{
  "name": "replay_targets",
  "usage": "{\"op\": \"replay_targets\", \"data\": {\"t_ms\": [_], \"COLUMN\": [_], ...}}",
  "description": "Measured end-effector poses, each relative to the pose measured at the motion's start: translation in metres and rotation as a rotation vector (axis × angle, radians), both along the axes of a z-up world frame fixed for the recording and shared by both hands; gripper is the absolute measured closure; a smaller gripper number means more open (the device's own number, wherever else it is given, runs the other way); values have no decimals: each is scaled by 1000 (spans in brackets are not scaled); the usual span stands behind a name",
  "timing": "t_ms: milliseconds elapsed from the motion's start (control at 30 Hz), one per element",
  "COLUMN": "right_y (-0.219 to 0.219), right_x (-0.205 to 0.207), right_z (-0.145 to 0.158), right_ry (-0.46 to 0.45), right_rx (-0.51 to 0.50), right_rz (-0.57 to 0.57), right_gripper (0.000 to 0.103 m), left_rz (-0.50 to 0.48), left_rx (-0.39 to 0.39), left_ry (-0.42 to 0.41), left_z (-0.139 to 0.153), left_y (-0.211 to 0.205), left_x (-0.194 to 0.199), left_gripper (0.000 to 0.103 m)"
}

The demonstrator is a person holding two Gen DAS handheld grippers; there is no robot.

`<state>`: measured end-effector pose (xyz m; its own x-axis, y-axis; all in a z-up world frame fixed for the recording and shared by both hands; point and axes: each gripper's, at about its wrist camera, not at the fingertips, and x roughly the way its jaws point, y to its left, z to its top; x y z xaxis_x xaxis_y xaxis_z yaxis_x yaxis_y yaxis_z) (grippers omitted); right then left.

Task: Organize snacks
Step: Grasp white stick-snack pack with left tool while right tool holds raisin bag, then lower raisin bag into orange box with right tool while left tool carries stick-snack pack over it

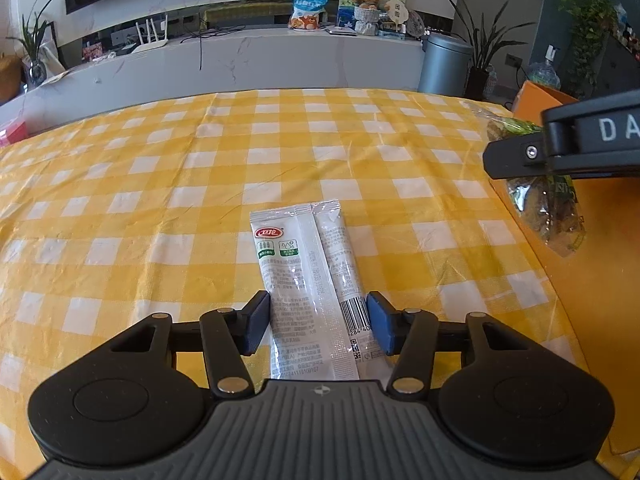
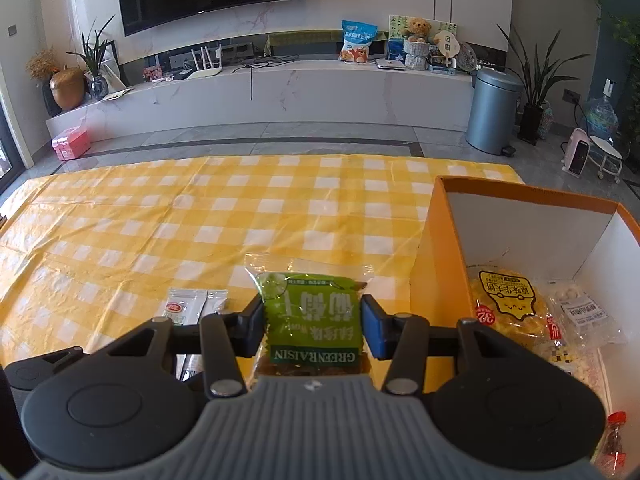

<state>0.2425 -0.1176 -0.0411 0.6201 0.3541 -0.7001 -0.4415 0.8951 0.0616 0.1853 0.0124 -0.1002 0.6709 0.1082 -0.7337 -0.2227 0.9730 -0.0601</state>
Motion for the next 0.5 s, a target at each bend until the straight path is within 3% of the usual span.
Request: {"op": "replay_targets", "data": {"t_ms": [367, 500], "right_y": [-1, -3], "right_x": [-10, -16], "right_z": [14, 24], "right_ry": [-44, -60], "right_rx": [-1, 17], "right_rz": [7, 25], "right_gripper": [55, 55], "left_rz": [38, 4], "left_rx": [-51, -170], "left_ry": [-27, -84], "left_z": [9, 17], "left_y": [16, 27], "left_x": [-4, -7], "left_gripper": [43, 43]}}
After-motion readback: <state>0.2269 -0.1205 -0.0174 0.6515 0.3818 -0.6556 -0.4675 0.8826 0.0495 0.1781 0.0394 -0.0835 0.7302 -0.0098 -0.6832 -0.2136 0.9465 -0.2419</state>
